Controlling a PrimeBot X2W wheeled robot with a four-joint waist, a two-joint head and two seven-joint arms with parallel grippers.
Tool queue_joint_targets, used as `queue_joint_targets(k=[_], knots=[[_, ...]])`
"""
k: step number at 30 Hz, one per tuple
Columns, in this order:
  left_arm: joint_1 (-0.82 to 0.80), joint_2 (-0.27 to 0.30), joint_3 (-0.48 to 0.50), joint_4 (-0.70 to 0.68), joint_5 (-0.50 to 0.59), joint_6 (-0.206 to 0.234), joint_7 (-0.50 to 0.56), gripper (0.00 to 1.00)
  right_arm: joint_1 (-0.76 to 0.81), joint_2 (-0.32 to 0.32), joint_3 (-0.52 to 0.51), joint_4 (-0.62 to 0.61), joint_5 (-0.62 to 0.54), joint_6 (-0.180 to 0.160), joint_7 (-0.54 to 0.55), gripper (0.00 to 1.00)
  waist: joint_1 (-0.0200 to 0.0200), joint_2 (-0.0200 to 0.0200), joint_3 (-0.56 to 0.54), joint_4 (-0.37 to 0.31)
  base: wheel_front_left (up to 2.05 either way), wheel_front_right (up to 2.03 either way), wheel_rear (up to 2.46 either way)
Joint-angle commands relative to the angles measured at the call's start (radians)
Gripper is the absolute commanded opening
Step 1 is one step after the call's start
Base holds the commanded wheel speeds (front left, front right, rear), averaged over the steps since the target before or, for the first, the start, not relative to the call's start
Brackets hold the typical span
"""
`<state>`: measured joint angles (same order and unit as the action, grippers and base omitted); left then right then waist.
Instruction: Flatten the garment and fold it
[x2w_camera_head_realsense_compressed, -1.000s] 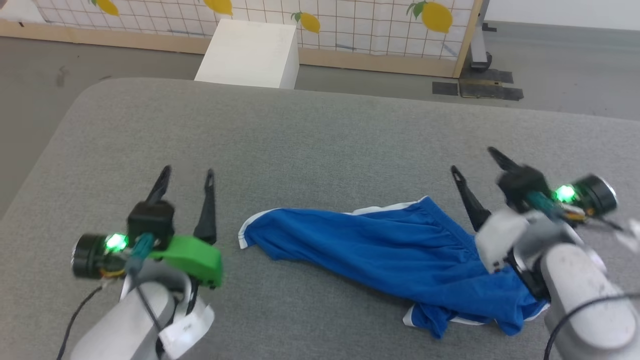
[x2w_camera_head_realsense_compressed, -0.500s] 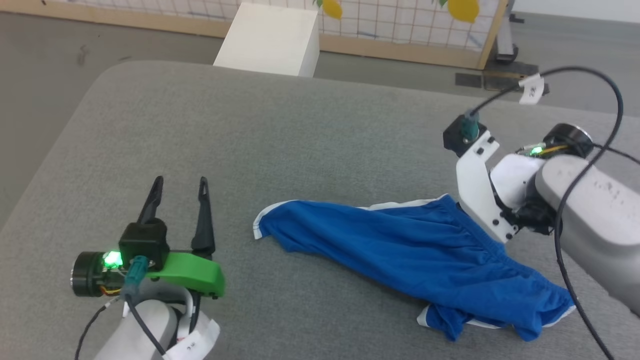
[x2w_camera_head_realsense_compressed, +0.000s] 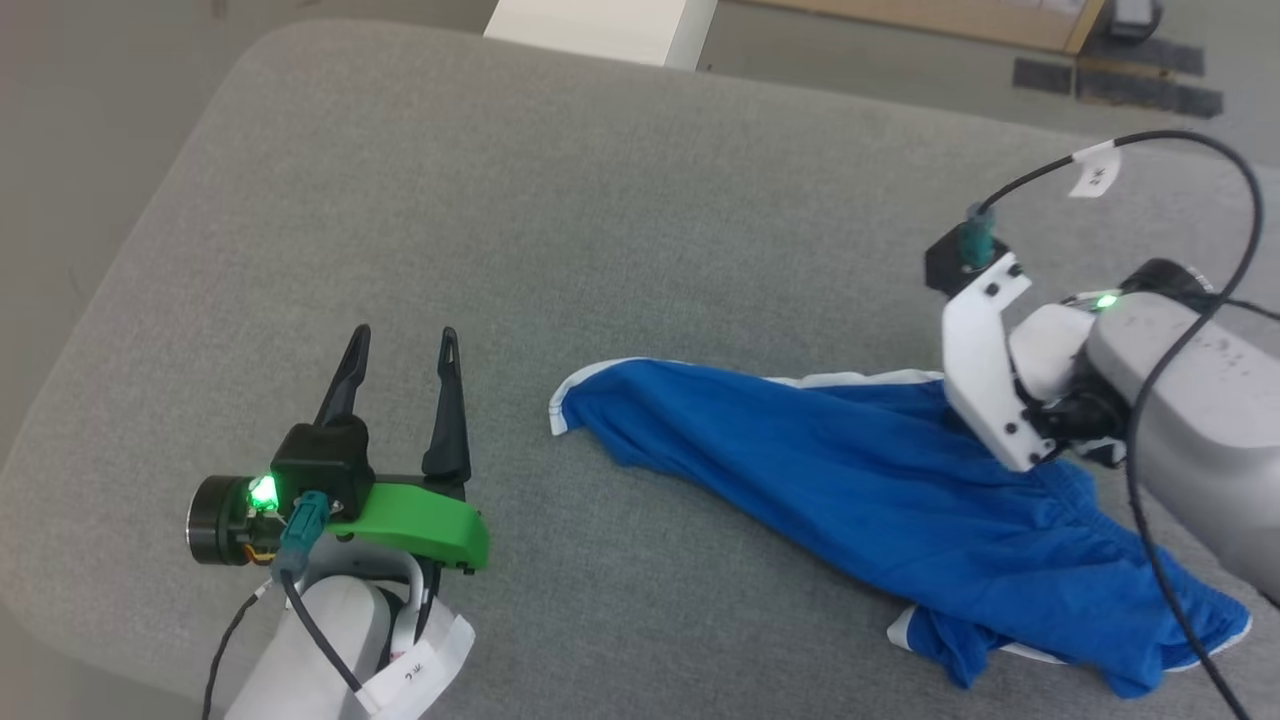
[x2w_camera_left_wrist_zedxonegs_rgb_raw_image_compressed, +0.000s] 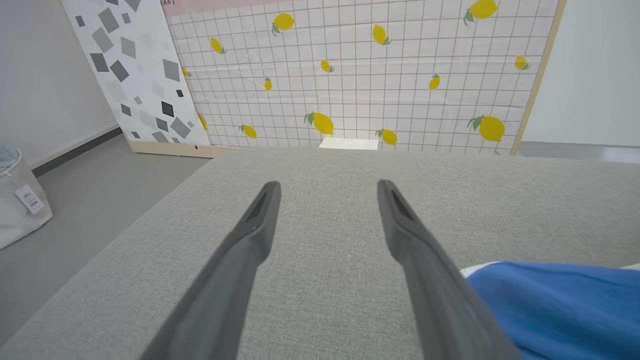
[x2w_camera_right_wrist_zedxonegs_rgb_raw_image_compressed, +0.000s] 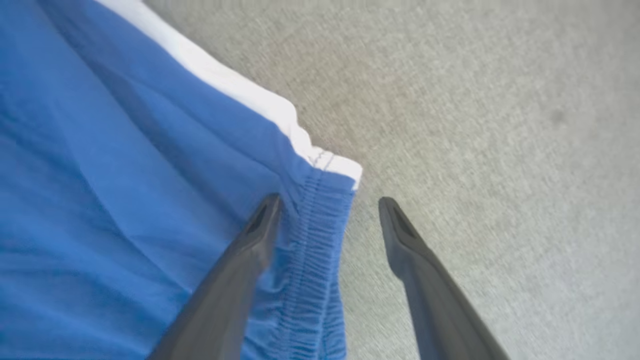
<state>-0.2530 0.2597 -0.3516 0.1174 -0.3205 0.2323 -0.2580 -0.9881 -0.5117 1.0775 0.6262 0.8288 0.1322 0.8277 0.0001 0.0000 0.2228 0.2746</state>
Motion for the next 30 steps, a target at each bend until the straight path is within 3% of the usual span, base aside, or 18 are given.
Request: queue_joint_targets(k=[1,6,7,8,14,21,26,30], knots=[[-0.017,-0.012,0.01,0.004,0.022,-0.013,-0.004,1.0,0.012,0.009,0.014,0.01,0.015,-0.002,-0.012,1.0,-0.0001,0.0,0.03,0.014,0.0,0.0,0.0],[-0.032,-0.057,0.045,0.024,0.06,-0.055,-0.004,1.0,0.015,0.019,0.107,0.052,0.017,-0.002,-0.021,1.0,-0.0001,0.0,0.043,0.009,0.0,0.0,0.0],[-0.034,-0.062,0.05,0.026,0.065,-0.061,-0.004,1.0,0.013,0.02,0.116,0.057,0.016,-0.002,-0.029,0.57,-0.0001,0.0,0.044,0.008,0.0,0.0,0.0],[-0.035,-0.068,0.056,0.029,0.071,-0.069,-0.004,1.0,0.009,0.021,0.126,0.062,0.012,-0.002,-0.044,0.0,-0.0001,0.0,0.045,0.006,0.0,0.0,0.0],[-0.024,-0.08,0.075,0.074,0.097,-0.119,-0.004,1.0,-0.018,0.038,0.13,0.073,0.005,-0.002,-0.242,0.0,-0.0001,0.0,0.02,-0.02,0.0,0.0,0.0],[-0.027,-0.068,0.006,0.186,0.123,-0.215,0.017,1.0,-0.015,0.048,0.139,0.057,0.025,-0.002,-0.44,0.0,-0.0001,0.0,-0.043,-0.072,0.0,0.0,0.0],[-0.087,-0.053,-0.025,0.247,0.114,-0.265,0.141,1.0,-0.003,0.062,0.163,0.052,0.042,-0.002,-0.481,0.0,-0.0001,0.0,-0.059,-0.102,0.0,0.0,0.0],[-0.151,-0.045,-0.013,0.256,0.024,-0.322,0.303,1.0,0.0,0.069,0.176,0.057,0.05,-0.002,-0.502,0.0,-0.0001,0.0,-0.058,-0.109,0.0,0.0,0.0]])
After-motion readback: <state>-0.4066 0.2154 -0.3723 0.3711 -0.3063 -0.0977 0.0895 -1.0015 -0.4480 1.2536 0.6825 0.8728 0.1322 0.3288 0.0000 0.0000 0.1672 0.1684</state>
